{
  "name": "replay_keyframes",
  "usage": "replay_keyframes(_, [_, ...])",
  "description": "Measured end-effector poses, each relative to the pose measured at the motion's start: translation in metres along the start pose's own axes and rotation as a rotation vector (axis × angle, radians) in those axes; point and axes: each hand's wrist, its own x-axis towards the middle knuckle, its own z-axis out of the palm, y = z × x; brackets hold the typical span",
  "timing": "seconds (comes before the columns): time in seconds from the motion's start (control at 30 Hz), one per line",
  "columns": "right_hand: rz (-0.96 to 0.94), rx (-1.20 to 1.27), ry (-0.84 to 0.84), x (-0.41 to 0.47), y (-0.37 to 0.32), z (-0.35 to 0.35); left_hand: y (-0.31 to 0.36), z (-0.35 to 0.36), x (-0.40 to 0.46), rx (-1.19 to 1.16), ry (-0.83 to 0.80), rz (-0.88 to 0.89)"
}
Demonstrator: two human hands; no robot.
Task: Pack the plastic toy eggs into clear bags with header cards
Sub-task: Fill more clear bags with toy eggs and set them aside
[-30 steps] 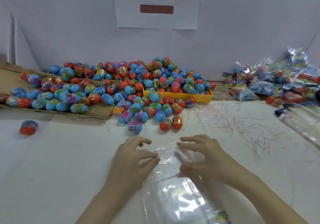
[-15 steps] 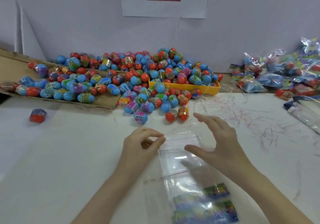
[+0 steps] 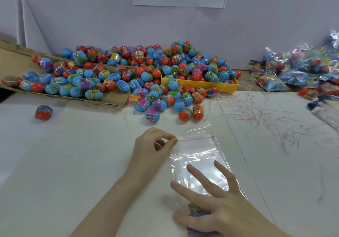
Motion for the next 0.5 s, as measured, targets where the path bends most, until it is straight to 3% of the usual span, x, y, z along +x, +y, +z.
replay_keyframes(0.17, [0.013,-0.019,0.026,0.001,-0.001,0.004,0.001,-0.001,-0.001,0.031,-0.018,0.004])
replay_keyframes(0.37, [0.067,0.171,0.058,-0.003,-0.001,-0.002,0.001,0.0,-0.002,0.193,-0.06,0.028])
replay_keyframes(0.5, [0.094,0.247,0.089,-0.004,-0.001,-0.001,0.01,0.0,-0.01,0.369,-0.109,0.302])
